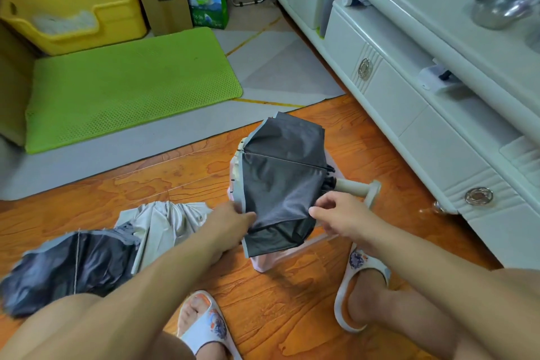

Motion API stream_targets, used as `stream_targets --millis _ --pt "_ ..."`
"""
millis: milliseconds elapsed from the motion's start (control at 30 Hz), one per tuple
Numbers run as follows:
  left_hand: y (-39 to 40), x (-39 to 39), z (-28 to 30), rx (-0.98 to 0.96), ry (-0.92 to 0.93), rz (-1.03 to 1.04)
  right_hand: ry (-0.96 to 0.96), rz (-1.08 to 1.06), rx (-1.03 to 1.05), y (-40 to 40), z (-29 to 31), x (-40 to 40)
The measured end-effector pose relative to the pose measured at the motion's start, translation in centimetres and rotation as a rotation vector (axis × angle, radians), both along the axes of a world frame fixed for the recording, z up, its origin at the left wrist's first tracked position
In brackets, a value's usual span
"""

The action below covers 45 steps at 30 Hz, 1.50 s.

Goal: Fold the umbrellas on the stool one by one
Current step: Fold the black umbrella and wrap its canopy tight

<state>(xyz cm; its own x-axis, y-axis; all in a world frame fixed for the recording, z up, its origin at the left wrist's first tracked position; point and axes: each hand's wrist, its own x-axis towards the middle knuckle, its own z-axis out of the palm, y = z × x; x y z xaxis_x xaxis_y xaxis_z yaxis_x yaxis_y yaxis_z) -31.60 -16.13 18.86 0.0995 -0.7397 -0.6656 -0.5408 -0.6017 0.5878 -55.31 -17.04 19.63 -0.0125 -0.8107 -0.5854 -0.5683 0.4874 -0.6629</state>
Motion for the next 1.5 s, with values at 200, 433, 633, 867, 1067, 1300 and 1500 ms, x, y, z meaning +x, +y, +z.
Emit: stream_targets --millis 200,433,633,867,1067,1300,1500 --pt "-0.1 -0.3 3.4 -0.247 0.182 0.221 -0.053 0.144 -0.19 -0.5 0.1 -0.7" --pt "-0.9 -0.1 6.0 -0.412 0.382 0.294 0.051 0.256 -0.511 -0.7 0.0 -0.8" --pt "-1.7 -0.1 6.1 -0.467 0.379 0.315 -0.031 0.103 -0.519 -0.8 1.4 -0.7" --pt "-1.9 -0.1 5.4 -0.405 0.399 0.347 -0.091 0.164 -0.595 0.0 1.6 -0.3" --pt "-1.6 -0.3 5.1 -0.467 0.356 0.368 0.132 0.251 -0.812 -0.2 1.3 -1.1" --pt "-1.3 -0.3 5.9 -0.708 0.387 0.202 0.149 0.211 -0.947 -0.6 1.9 -1.4" --pt "-1.6 0.1 6.2 -0.887 -0.008 -0.074 0.201 0.159 -1.004 -1.9 2.2 -1.4"
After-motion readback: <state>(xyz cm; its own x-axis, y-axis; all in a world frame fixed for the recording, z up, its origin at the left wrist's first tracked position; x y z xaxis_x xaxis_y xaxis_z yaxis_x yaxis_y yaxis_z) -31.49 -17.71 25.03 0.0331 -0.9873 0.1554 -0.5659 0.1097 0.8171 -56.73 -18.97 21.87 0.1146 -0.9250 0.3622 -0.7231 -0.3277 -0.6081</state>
